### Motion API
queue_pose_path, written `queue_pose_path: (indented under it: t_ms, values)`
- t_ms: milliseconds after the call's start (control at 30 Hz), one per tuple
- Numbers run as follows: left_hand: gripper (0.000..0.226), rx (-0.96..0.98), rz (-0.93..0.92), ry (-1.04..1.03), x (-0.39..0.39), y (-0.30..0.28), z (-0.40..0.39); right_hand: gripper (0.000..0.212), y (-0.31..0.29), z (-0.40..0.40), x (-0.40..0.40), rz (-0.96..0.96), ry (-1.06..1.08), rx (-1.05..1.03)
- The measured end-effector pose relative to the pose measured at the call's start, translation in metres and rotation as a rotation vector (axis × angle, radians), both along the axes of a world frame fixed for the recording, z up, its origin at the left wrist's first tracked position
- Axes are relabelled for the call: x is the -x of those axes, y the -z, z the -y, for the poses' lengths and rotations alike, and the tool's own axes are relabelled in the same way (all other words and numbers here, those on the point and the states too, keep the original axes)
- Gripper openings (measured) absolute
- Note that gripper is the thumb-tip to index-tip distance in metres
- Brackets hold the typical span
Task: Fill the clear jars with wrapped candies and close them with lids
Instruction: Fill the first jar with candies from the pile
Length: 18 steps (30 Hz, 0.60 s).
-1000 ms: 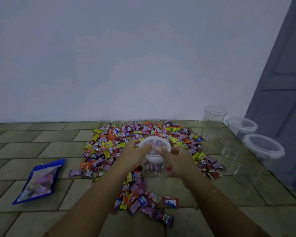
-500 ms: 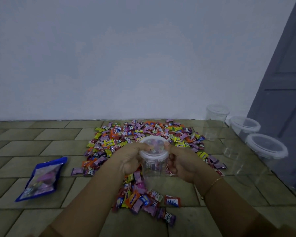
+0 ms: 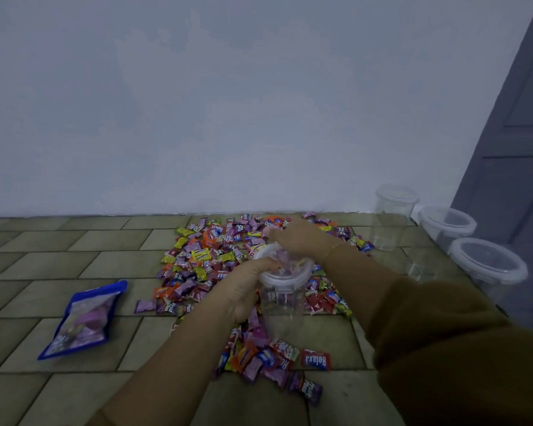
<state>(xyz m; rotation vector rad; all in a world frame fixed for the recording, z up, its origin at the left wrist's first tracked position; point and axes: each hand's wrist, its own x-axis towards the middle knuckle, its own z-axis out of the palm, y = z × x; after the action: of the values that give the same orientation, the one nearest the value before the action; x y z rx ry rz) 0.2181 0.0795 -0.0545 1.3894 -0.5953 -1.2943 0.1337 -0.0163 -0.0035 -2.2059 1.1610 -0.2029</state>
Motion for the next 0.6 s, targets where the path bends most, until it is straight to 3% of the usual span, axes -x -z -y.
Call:
queue_pose_path:
  t_ms: [167, 300, 433, 600]
  values:
    - [0.015, 0.02, -0.028, 0.052, -0.003, -0.001, 0.001, 0.022, 0.008, 0.012, -0.019, -0.19, 0.004, -0.08]
    - [0.012, -0.006, -0.029, 0.063, -0.006, 0.001, 0.003, 0.036, 0.009, 0.014, -0.02, -0.171, 0.018, -0.136]
    - [0.012, -0.005, -0.052, 0.061, -0.007, 0.004, 0.005, 0.038, 0.008, 0.016, -0.016, -0.145, -0.032, -0.165]
    - [0.013, 0.05, -0.057, 0.071, -0.005, 0.006, 0.003, 0.037, 0.008, 0.012, -0.013, -0.06, 0.061, -0.105]
